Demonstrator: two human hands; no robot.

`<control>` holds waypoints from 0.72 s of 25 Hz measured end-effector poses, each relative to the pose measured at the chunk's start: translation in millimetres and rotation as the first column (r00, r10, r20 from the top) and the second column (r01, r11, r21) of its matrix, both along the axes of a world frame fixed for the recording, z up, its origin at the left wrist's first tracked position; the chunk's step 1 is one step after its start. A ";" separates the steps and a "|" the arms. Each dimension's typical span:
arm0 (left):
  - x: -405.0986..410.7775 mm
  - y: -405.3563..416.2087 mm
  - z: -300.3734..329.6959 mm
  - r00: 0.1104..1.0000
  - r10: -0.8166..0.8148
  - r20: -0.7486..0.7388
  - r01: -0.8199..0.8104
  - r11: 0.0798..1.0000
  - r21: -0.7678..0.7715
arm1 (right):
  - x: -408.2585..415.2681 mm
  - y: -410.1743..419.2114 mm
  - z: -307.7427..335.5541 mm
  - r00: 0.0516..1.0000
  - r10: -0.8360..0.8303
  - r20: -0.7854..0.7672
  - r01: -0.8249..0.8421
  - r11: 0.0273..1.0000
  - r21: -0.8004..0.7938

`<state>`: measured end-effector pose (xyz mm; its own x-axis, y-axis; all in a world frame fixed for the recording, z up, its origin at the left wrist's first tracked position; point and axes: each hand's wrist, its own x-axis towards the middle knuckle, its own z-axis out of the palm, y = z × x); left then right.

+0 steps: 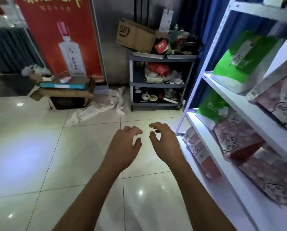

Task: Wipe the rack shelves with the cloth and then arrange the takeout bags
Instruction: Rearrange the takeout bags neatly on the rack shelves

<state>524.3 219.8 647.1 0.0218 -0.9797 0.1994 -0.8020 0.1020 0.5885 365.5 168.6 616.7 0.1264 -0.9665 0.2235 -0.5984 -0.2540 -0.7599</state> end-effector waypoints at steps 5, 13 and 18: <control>-1.1 -83.9 9.1 0.972 -0.235 -0.009 0.235 0.972 -0.028 | -14.0 -37.8 10.4 0.961 -0.275 0.023 0.274 0.961 0.025; -56.5 -226.9 17.7 0.852 -0.519 0.069 0.521 0.854 -0.014 | -68.1 -133.1 13.7 0.811 -0.581 0.070 0.581 0.813 0.019; -82.1 -297.5 20.7 0.802 -0.592 0.077 0.597 0.800 -0.057 | -93.7 -182.5 14.8 0.738 -0.671 0.070 0.673 0.740 0.004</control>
<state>442.1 -77.7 667.8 -0.5727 -0.7786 0.2565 -0.5985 0.6109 0.5182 271.8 -14.0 631.5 -0.5690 -0.7902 0.2276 -0.5711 0.1806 -0.8008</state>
